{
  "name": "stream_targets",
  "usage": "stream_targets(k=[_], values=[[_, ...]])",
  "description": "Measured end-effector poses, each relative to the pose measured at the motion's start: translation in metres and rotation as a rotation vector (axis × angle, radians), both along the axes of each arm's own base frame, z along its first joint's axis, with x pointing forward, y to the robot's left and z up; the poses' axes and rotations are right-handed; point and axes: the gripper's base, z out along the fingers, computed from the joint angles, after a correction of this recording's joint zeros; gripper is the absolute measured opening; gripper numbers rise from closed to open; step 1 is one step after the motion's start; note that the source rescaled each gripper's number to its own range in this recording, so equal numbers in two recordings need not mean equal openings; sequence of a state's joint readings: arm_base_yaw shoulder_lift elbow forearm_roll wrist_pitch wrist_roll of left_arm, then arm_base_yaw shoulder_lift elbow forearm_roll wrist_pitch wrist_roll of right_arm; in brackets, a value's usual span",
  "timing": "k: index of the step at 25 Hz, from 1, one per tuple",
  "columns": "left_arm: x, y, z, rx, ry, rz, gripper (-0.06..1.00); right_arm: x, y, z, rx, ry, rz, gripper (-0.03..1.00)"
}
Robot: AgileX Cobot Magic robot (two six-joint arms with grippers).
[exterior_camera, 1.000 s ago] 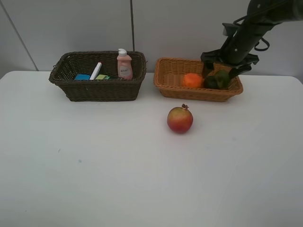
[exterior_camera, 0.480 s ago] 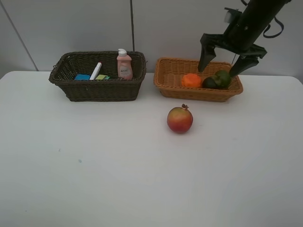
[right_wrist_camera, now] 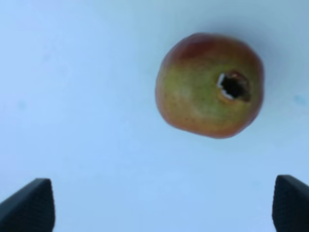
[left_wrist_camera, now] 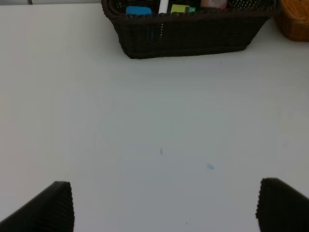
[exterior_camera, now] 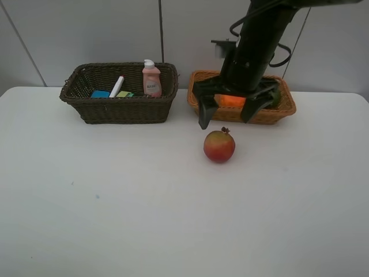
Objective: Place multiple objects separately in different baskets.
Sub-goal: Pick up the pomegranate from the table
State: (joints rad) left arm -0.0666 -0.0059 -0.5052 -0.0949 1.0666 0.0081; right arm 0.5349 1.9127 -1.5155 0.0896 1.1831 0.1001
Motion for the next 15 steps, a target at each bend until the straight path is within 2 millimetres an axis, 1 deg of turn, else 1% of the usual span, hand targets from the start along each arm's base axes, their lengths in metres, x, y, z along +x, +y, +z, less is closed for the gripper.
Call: stream_targets(k=[6,10,15], values=[[0.000,0.000,0.000,0.000,0.000,0.000,0.92,-0.002,0.000,-0.028,0.009,-0.037,-0.004,1.00],[0.000,0.000,0.000,0.000,0.000,0.000,0.92,0.004,0.003,-0.048,0.004,-0.041,-0.006,1.00],[0.000,0.000,0.000,0.000,0.000,0.000,0.92,0.013,0.001,-0.074,-0.075,-0.063,0.039,1.00]])
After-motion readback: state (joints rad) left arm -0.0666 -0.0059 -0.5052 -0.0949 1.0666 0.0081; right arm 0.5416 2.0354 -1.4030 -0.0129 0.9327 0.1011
